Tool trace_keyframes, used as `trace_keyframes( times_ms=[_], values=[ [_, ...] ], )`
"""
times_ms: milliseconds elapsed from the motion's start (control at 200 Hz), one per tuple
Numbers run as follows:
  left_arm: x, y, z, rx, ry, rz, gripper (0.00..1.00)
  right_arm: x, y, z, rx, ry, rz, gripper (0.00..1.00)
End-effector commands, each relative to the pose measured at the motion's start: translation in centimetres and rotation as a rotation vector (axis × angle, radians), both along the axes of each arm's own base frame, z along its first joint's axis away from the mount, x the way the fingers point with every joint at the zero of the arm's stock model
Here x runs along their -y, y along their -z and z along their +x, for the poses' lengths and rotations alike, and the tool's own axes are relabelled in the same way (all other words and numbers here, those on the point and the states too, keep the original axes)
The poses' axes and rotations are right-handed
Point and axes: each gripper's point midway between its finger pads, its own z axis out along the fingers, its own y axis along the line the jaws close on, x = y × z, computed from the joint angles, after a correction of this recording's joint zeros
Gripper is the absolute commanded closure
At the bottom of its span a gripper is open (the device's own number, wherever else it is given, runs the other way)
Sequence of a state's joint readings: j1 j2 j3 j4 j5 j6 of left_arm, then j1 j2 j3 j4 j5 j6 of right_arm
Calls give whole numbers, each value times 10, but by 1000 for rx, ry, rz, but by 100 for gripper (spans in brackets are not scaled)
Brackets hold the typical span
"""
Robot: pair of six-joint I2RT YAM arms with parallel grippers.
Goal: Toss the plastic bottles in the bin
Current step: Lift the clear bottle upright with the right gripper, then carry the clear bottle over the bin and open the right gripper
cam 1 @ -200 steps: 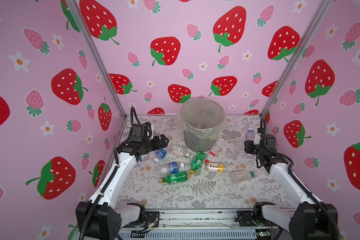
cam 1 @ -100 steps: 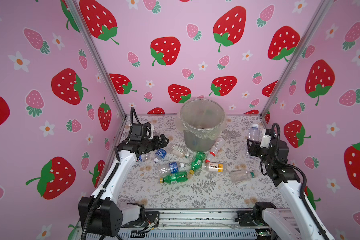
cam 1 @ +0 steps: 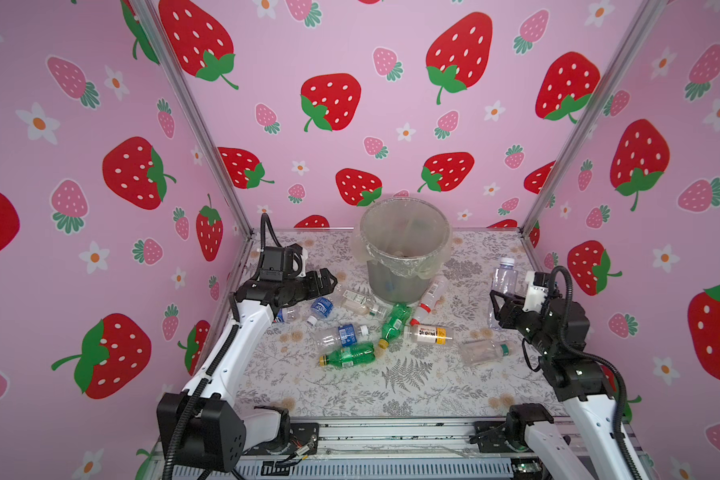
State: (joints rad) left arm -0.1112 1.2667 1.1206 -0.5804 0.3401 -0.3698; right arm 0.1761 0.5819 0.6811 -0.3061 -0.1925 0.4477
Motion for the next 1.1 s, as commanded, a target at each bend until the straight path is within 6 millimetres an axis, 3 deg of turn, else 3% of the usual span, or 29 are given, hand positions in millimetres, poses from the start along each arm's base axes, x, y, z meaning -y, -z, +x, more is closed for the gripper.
trace_keyframes(
  times_ms=[0,465,720,900,1066,1096],
  values=[
    [-5,-8,0,37,-5,21,1,-5,-12,-9,29,-32,15,54],
    [-5,-7,0,31,-5,20,1,-20,-40,-15,130,-114,64,54],
    [-3,-5,0,20,-3,13,1,-38,-82,-1,213,-166,97,54],
    [-4,-5,0,16,-4,15,1,-85,-129,35,271,-208,29,54],
    [-8,-6,0,15,-16,30,1,-140,-134,114,189,-238,-16,49],
    [-9,-7,0,19,-17,30,1,-150,-136,129,174,-249,-26,42]
  ],
)
